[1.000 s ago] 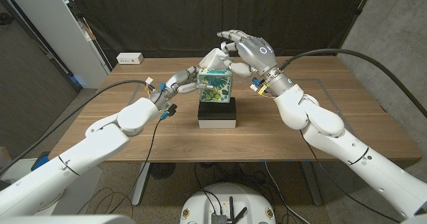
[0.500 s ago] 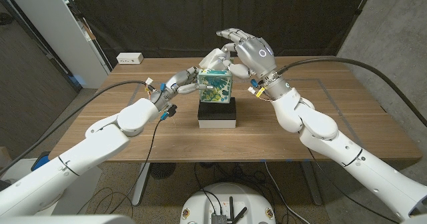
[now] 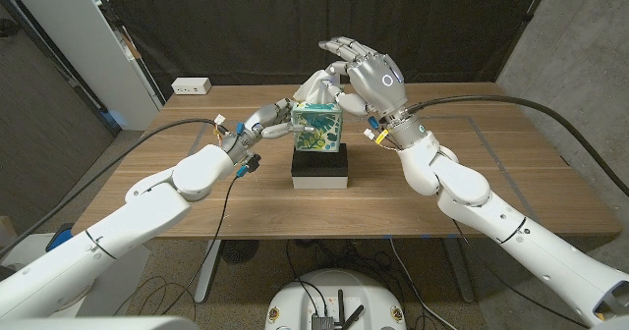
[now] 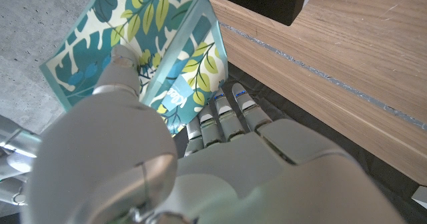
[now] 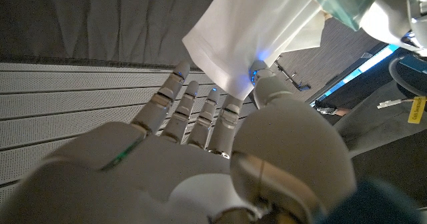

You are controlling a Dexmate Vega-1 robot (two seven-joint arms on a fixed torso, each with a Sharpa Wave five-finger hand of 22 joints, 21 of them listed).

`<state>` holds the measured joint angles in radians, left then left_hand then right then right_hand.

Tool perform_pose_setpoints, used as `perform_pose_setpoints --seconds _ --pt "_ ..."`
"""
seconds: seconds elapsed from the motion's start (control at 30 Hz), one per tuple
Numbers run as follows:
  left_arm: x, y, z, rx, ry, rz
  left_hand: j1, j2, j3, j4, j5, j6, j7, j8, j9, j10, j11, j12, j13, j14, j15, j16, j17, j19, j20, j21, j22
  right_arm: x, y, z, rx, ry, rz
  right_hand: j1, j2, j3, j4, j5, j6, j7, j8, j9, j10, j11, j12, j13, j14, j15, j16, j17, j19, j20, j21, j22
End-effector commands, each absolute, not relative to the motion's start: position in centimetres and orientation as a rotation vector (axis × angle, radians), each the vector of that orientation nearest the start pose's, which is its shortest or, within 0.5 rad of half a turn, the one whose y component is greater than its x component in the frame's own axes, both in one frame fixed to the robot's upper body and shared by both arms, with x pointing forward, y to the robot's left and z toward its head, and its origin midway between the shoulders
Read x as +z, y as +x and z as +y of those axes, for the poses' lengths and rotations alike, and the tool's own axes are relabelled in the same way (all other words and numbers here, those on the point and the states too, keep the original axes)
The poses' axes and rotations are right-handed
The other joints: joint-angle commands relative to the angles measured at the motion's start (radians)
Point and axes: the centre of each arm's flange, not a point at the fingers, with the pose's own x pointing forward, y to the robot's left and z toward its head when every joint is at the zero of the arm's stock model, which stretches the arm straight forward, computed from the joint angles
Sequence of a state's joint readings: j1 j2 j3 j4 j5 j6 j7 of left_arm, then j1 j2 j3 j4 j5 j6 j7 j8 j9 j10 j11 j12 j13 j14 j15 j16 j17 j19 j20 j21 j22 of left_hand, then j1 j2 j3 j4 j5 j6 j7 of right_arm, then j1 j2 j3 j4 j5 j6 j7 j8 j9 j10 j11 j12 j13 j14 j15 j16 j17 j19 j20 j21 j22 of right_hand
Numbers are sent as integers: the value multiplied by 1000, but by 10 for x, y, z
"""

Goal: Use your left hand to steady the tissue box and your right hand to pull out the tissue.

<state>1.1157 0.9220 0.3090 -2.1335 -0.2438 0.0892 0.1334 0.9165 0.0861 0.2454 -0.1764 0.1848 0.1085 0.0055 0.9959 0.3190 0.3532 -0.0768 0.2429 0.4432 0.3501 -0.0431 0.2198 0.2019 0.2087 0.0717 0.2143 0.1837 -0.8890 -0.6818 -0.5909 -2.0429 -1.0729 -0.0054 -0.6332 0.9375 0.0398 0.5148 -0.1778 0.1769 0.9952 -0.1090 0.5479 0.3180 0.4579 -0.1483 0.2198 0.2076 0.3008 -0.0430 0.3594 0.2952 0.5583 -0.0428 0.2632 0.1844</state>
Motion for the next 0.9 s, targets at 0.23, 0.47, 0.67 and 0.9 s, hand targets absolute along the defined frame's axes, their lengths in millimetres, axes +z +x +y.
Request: perform_pose_setpoints --seconds 0.23,0.47,0.67,0.9 --pt "24 498 217 -277 671 -684 -1 9 22 13 7 5 -6 290 230 2 0 -2 4 -2 -53 0 2 -2 6 0 5 77 447 -101 -462 -1214 -1699 20 -1 -13 1 -3 11 -4 16 5 6 -8 2 3 -8 -175 11 11 5 -11 6 6" --pt "24 500 217 -275 672 -679 1 8 22 11 7 5 -8 292 228 5 -1 -2 5 -2 -54 0 2 -2 4 0 5 87 451 -101 -489 -1184 -1714 24 -2 -17 1 -2 15 -3 20 4 6 -10 1 4 -12 -174 12 15 4 -13 6 6" --pt "26 502 215 -277 675 -677 1 10 22 12 7 3 -6 292 227 4 -1 -2 5 -3 -53 1 3 -2 5 0 5 92 453 -104 -510 -1168 -1718 28 -3 -22 3 -2 14 -2 22 1 9 -11 1 4 -15 -174 13 19 3 -13 5 6" --pt "28 505 214 -280 677 -676 1 10 23 12 7 2 -5 295 227 4 -2 -3 6 -3 -53 1 3 -2 6 0 5 97 454 -106 -539 -1153 -1732 31 -3 -27 3 -1 15 -3 25 0 8 -12 0 4 -18 -174 14 23 4 -14 6 7"
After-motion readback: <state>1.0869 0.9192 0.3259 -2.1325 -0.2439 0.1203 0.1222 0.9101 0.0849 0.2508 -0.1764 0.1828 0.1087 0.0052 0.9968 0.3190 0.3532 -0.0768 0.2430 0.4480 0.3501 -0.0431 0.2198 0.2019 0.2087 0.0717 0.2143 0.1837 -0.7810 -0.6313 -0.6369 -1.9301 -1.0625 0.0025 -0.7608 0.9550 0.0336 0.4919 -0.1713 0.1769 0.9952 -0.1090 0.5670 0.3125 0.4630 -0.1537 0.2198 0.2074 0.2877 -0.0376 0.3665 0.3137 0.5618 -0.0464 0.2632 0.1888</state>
